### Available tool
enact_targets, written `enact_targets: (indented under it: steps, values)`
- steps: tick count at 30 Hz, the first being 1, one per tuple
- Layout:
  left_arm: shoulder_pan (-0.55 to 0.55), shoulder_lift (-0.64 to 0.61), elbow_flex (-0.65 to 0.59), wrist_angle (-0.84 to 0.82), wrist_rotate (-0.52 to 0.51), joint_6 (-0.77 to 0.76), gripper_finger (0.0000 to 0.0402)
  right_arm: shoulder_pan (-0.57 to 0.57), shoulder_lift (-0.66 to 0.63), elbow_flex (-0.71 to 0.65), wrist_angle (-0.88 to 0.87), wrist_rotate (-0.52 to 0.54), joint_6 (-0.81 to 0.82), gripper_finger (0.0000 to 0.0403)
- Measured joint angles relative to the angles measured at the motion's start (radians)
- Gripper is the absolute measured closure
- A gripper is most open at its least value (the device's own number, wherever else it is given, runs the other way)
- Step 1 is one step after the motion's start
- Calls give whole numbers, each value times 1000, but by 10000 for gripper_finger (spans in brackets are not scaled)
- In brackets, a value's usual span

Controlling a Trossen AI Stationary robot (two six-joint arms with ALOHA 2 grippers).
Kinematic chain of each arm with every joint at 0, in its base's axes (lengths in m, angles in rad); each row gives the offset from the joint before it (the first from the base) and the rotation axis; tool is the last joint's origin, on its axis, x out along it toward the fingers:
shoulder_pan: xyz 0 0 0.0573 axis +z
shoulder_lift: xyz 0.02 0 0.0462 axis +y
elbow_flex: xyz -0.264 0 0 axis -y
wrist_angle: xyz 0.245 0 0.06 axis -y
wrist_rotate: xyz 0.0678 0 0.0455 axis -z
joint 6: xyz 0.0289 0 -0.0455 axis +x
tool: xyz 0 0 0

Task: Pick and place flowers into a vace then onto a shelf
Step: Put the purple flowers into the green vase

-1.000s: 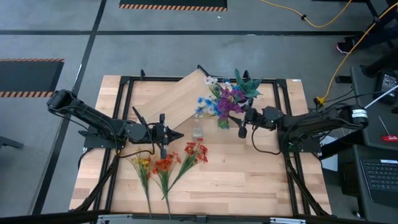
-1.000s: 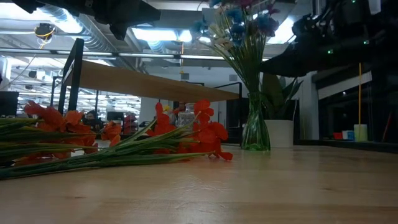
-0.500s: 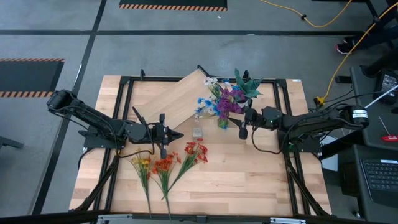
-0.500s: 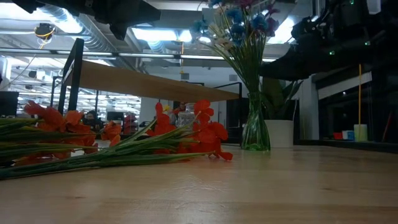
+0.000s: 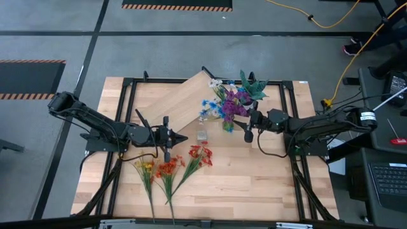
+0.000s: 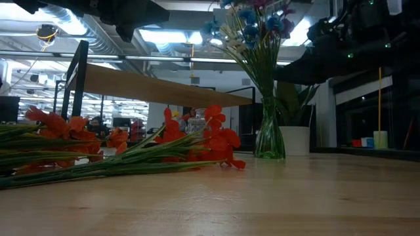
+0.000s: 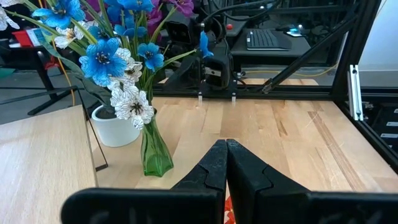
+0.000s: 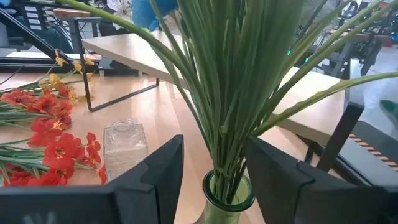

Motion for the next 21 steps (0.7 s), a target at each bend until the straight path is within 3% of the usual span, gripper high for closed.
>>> enact_targets:
  steps: [7, 14, 18, 21]
  values:
    - [0, 0, 0, 3, 0, 1, 398, 0, 71, 1, 40, 71, -8, 231]
    - [0, 0, 0, 5, 0, 3, 398, -7, 86, 1, 96, 78, -34, 232]
    - [0, 0, 0, 5, 0, 3, 398, -8, 86, 2, 78, 78, -30, 260]
    - [0, 0, 0, 5, 0, 2, 398, -8, 86, 2, 72, 77, -26, 305]
